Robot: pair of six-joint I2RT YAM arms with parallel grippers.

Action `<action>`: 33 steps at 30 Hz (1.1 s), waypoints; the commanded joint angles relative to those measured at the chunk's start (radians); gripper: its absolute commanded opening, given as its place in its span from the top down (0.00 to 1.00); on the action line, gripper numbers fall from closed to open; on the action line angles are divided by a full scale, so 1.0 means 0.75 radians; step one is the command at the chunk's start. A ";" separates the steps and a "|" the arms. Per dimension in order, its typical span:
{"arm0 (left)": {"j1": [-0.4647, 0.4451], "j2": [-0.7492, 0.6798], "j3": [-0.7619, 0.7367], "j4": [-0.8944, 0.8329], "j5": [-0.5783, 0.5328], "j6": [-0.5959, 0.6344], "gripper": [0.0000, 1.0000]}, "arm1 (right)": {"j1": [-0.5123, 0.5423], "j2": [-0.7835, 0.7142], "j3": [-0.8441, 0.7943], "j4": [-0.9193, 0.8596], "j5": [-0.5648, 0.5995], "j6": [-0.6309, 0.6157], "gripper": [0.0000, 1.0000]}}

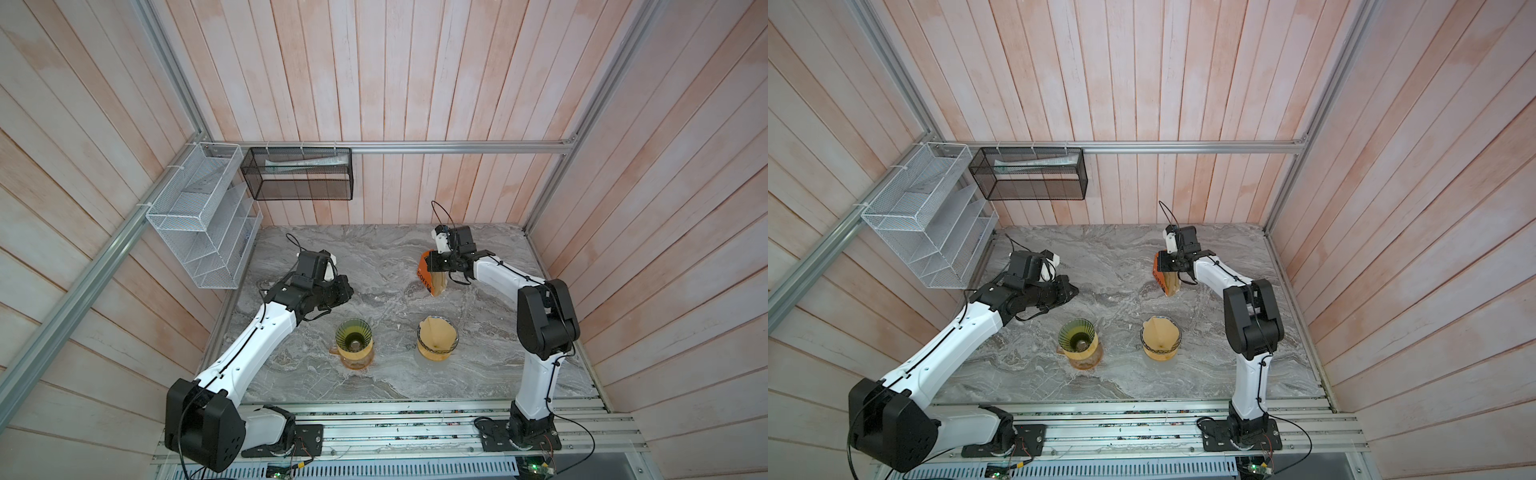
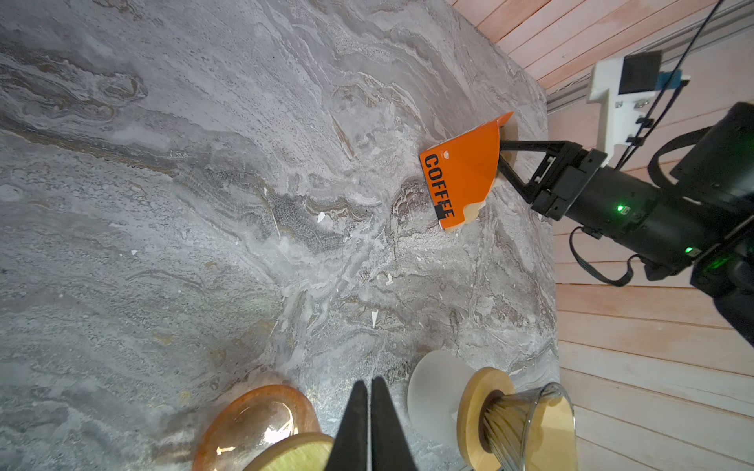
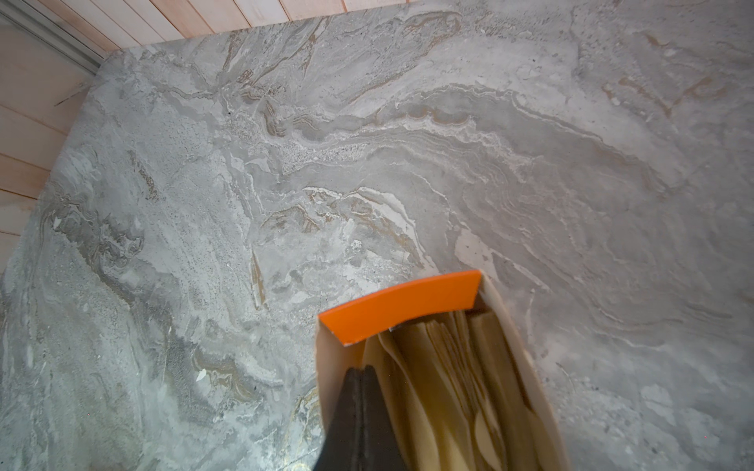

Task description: Place the coffee filter in the dripper

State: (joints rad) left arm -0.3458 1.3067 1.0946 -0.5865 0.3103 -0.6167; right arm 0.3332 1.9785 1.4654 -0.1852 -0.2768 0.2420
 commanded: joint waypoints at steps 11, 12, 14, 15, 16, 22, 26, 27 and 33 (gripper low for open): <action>0.009 -0.061 -0.035 0.013 0.016 0.022 0.91 | 0.018 -0.089 0.011 -0.073 0.054 0.002 1.00; 0.009 -0.064 -0.036 0.014 0.016 0.020 0.91 | 0.018 -0.095 0.005 -0.074 0.056 0.004 1.00; 0.009 -0.073 -0.040 0.017 0.016 0.020 0.91 | 0.019 -0.106 -0.005 -0.078 0.064 0.003 1.00; 0.009 -0.075 -0.042 0.018 0.016 0.019 0.91 | 0.018 -0.111 -0.011 -0.078 0.064 0.005 1.00; 0.009 -0.080 -0.045 0.018 0.016 0.018 0.91 | 0.019 -0.115 -0.015 -0.080 0.064 0.006 1.00; 0.009 -0.099 -0.056 0.019 0.018 0.016 0.91 | 0.021 -0.142 -0.043 -0.080 0.072 0.011 1.00; 0.010 -0.108 -0.061 0.019 0.016 0.016 0.91 | 0.023 -0.147 -0.051 -0.076 0.074 0.015 1.00; 0.010 -0.110 -0.061 0.019 0.016 0.016 0.91 | 0.025 -0.146 -0.054 -0.076 0.074 0.014 1.00; 0.010 -0.118 -0.073 0.020 0.015 0.016 0.91 | 0.040 -0.122 -0.040 -0.074 0.082 0.016 1.00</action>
State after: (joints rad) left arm -0.3447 1.2392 1.0607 -0.5858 0.3103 -0.6163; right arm 0.3515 1.9022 1.4387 -0.2363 -0.2314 0.2432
